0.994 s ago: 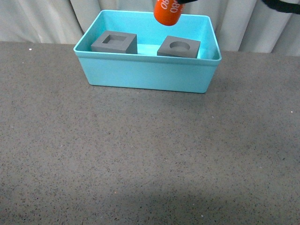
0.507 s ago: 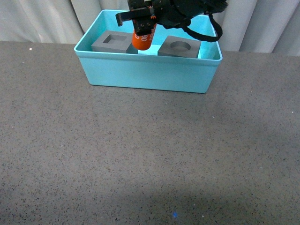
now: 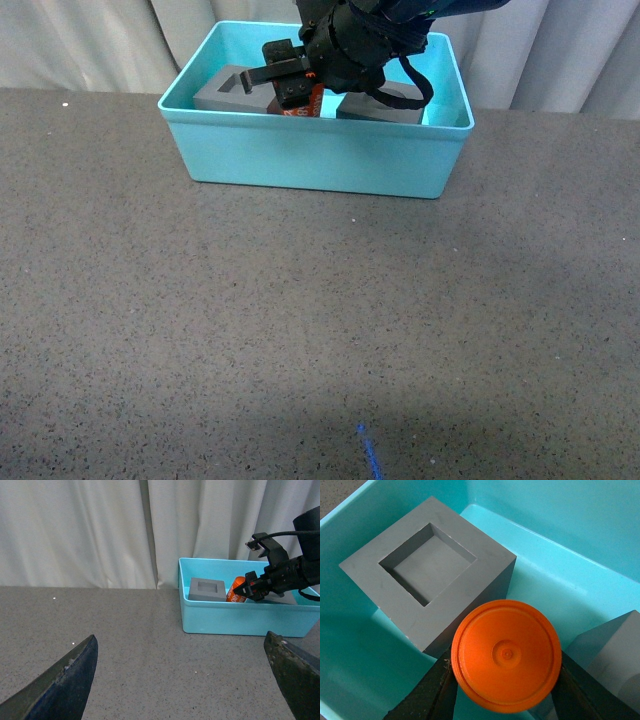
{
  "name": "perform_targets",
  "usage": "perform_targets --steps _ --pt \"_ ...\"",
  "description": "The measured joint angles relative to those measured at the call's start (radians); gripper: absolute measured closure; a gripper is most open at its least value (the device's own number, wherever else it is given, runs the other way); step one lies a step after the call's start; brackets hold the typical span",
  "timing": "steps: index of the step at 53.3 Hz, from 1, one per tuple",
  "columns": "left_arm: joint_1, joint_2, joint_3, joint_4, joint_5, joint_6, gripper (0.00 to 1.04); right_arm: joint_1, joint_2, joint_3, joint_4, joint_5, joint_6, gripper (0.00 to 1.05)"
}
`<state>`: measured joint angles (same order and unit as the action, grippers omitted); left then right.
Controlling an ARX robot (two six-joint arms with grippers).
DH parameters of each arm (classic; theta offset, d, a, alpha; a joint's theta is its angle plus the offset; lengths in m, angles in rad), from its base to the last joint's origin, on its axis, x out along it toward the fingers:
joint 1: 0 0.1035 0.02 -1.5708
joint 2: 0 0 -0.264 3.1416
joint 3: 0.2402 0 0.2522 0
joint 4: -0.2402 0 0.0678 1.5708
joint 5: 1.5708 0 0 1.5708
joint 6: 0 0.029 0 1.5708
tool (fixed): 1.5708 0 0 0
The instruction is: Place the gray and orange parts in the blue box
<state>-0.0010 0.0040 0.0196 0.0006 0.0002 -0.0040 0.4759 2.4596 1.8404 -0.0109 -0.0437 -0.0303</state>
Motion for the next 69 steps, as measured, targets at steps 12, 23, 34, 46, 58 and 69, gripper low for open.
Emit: perform_targets --steps 12,23,34,46,58,69 --pt "0.0 0.0 0.0 0.0 0.0 0.0 0.07 -0.005 -0.033 -0.043 0.043 -0.024 0.018 0.38" --pt "0.0 0.0 0.0 0.0 0.0 0.0 0.07 -0.034 -0.278 -0.301 0.163 0.006 0.054 0.1" --pt "0.0 0.0 0.0 0.0 0.0 0.0 0.07 -0.077 -0.591 -0.663 0.275 0.063 0.043 0.1" --pt "0.0 0.0 0.0 0.0 0.0 0.0 0.07 -0.159 -0.957 -1.039 0.264 0.108 -0.003 0.1" --pt "0.0 0.0 0.0 0.0 0.0 0.0 0.07 -0.272 -1.385 -1.326 0.15 0.167 -0.079 0.1" --pt "0.0 0.0 0.0 0.0 0.0 0.0 0.07 -0.263 -1.786 -1.53 -0.06 0.344 -0.093 0.1"
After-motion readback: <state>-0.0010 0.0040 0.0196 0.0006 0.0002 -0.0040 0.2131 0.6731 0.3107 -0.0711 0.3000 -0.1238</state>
